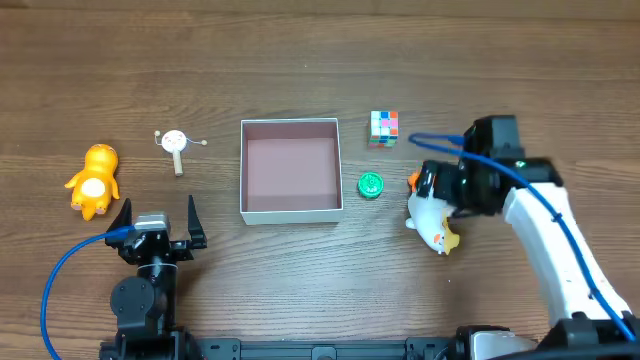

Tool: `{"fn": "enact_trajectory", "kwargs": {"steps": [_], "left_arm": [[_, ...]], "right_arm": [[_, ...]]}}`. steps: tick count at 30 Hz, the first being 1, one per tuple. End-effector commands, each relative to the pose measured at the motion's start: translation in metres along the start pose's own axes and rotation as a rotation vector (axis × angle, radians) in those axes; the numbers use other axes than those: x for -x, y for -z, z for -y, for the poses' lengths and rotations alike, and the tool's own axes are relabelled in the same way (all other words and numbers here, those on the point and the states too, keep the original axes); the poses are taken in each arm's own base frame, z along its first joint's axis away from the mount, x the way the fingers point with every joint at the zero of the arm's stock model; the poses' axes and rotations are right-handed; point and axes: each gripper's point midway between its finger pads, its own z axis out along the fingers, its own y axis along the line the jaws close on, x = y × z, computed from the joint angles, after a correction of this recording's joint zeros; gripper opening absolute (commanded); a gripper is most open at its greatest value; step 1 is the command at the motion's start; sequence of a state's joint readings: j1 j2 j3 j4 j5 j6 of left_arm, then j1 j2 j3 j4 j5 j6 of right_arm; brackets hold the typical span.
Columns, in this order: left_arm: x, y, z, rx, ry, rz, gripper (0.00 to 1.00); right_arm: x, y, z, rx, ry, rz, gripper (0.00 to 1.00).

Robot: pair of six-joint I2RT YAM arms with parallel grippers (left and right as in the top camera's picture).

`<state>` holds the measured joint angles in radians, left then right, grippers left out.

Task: Pack container
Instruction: 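Raise the right gripper and move it toward the Rubik's cube, then lower the right gripper over the Rubik's cube and grasp it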

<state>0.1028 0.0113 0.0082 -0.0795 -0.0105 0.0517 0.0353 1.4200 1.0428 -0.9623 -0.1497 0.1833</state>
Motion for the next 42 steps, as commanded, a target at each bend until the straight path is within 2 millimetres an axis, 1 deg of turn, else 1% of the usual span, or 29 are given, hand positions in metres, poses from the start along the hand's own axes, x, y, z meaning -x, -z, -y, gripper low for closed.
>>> {"fn": "enact_trajectory", "kwargs": {"steps": [1,3,5,6,8,9,10,12,14,15,17,18,20,23,25,28,30,32,34,36,38,40,42], "left_arm": [[0.000,0.000,0.002,-0.013,0.007,0.006,1.00],[0.000,0.000,0.002,-0.013,0.007,0.006,1.00],[0.000,0.000,0.002,-0.013,0.007,0.006,1.00],[0.000,0.000,0.002,-0.013,0.007,0.006,1.00],[0.000,0.000,0.002,-0.013,0.007,0.006,1.00],[0.000,0.000,0.002,-0.013,0.007,0.006,1.00],[0.000,0.000,0.002,-0.013,0.007,0.006,1.00],[0.000,0.000,0.002,-0.013,0.007,0.006,1.00],[0.000,0.000,0.002,-0.013,0.007,0.006,1.00],[0.000,0.000,0.002,-0.013,0.007,0.006,1.00],[0.000,0.000,0.002,-0.013,0.007,0.006,1.00],[0.000,0.000,0.002,-0.013,0.007,0.006,1.00],[0.000,0.000,0.002,-0.013,0.007,0.006,1.00],[0.000,0.000,0.002,-0.013,0.007,0.006,1.00],[0.000,0.000,0.002,-0.013,0.007,0.006,1.00],[0.000,0.000,0.002,-0.013,0.007,0.006,1.00],[0.000,0.000,0.002,-0.013,0.007,0.006,1.00],[0.000,0.000,0.002,-0.013,0.007,0.006,1.00],[0.000,0.000,0.002,-0.013,0.007,0.006,1.00],[0.000,0.000,0.002,-0.013,0.007,0.006,1.00],[0.000,0.000,0.002,-0.013,0.007,0.006,1.00],[0.000,0.000,0.002,-0.013,0.007,0.006,1.00],[0.000,0.000,0.002,-0.013,0.007,0.006,1.00]], "right_arm": [[0.032,0.060,-0.032,0.050,0.049,0.121,1.00],[0.032,0.078,-0.045,0.062,0.079,0.123,1.00],[0.029,0.108,-0.069,0.100,0.100,0.122,1.00],[0.024,0.121,-0.086,0.158,0.127,0.110,1.00],[0.014,0.139,-0.120,0.311,0.173,0.082,1.00],[0.010,0.145,-0.133,0.379,0.191,0.071,1.00],[0.006,0.148,-0.140,0.422,0.197,0.053,1.00],[0.001,0.149,-0.146,0.466,0.188,0.019,1.00],[-0.005,0.142,-0.135,0.389,0.128,-0.012,1.00],[-0.009,0.137,-0.121,0.301,0.083,-0.028,1.00],[-0.025,0.130,-0.093,0.131,0.025,-0.078,1.00],[-0.032,0.129,-0.087,0.089,0.024,-0.098,1.00],[-0.041,0.129,-0.080,0.046,0.020,-0.129,1.00],[-0.041,0.129,-0.080,0.039,0.013,-0.124,1.00],[-0.028,0.128,-0.084,0.053,0.021,-0.073,1.00],[0.002,0.124,-0.093,0.072,0.034,0.038,1.00],[0.022,0.114,-0.096,0.057,0.037,0.088,1.00],[0.034,0.099,-0.097,0.040,0.036,0.089,1.00],[0.044,0.072,-0.099,0.019,0.033,0.057,1.00],[0.052,0.060,-0.100,0.007,0.038,0.059,1.00],[0.063,0.056,-0.098,-0.015,0.058,0.098,1.00],[0.064,0.057,-0.096,-0.026,0.120,0.101,1.00],[0.063,0.057,-0.088,-0.074,0.141,0.098,1.00]]}}
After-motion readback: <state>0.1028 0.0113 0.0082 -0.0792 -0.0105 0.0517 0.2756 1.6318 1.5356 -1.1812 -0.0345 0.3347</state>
